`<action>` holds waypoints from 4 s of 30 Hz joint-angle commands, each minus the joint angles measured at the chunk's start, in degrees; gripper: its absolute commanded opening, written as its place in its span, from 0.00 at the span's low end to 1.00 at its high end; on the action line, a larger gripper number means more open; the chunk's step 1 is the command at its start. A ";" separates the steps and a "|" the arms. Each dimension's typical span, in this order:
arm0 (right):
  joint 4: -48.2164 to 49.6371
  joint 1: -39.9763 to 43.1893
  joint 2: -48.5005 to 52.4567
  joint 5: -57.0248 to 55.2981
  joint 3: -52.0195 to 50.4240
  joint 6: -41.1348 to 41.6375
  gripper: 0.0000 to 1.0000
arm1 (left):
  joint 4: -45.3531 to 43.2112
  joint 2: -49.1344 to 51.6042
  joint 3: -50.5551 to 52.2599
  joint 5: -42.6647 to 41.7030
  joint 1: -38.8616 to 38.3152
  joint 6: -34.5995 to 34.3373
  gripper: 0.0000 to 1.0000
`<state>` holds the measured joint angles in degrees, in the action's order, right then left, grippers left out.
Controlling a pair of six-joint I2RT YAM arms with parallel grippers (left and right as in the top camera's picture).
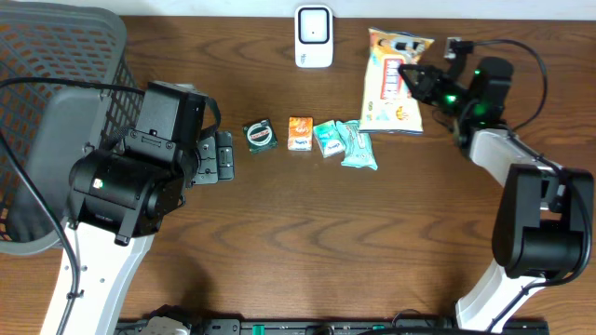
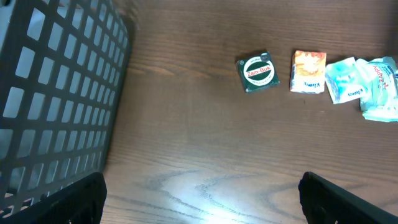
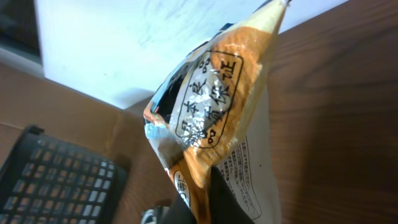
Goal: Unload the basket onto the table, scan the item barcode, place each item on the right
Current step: 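Lift the yellow bag toward the scanner with the right gripper, then hold the yellow bag in front of the scanner with the right gripper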
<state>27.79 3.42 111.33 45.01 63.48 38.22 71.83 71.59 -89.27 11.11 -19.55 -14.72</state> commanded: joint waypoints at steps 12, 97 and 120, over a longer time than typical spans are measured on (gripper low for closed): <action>-21.20 4.02 0.44 -12.92 0.48 -9.22 0.01 | 0.15 0.26 -0.46 0.96 0.28 0.52 0.98; 9.75 -20.20 31.50 -40.83 45.46 25.42 0.01 | 0.17 0.26 -0.46 0.96 0.28 0.52 0.98; 14.64 -19.65 34.25 -33.18 49.88 9.16 0.01 | 0.17 0.26 -0.46 0.96 0.28 0.55 0.98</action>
<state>39.53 -16.67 146.85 7.79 111.35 51.79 71.81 71.59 -89.27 11.11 -19.55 -14.72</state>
